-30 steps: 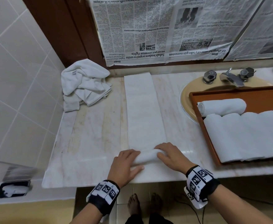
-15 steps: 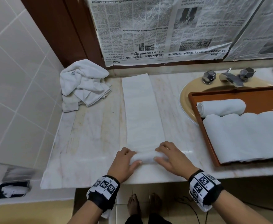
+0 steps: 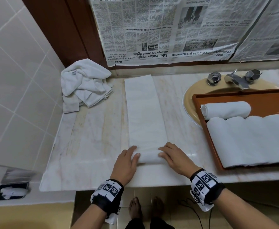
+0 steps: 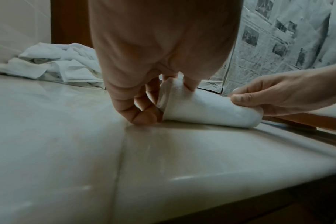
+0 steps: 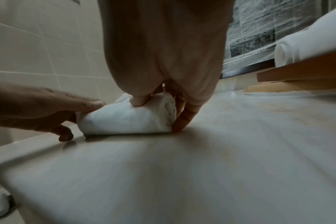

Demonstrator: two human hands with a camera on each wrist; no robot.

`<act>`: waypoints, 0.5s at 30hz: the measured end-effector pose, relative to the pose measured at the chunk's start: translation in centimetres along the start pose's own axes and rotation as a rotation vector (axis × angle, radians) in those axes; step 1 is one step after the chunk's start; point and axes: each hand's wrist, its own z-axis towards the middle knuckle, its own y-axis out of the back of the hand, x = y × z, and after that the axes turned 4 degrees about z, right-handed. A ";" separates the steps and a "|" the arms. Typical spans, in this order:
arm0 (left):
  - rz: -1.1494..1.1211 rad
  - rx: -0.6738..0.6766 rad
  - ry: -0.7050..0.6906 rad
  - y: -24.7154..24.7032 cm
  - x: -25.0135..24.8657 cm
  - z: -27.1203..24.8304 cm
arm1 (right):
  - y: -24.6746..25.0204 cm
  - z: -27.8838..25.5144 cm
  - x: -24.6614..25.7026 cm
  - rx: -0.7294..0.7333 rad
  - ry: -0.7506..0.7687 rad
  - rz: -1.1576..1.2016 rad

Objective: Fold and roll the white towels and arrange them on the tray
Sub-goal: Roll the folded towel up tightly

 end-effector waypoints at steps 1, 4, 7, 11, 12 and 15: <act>-0.014 -0.005 0.023 0.0 -0.2 0.0 | 0.0 0.1 0.1 -0.014 -0.003 -0.004; 0.013 0.002 0.103 0.4 -0.4 0.2 | -0.1 0.2 0.7 -0.038 -0.041 0.006; 0.047 -0.002 0.115 0.5 -0.4 0.3 | -0.2 0.1 1.1 -0.038 -0.019 -0.055; 0.110 0.007 0.145 0.6 -0.8 0.5 | -0.5 -0.3 1.2 -0.045 0.024 -0.143; 0.118 0.011 0.157 0.5 -0.9 0.5 | -0.6 -0.4 1.3 -0.055 0.032 -0.171; 0.115 -0.012 0.187 0.2 -0.9 0.4 | -0.5 -1.1 1.5 -0.029 0.066 -0.217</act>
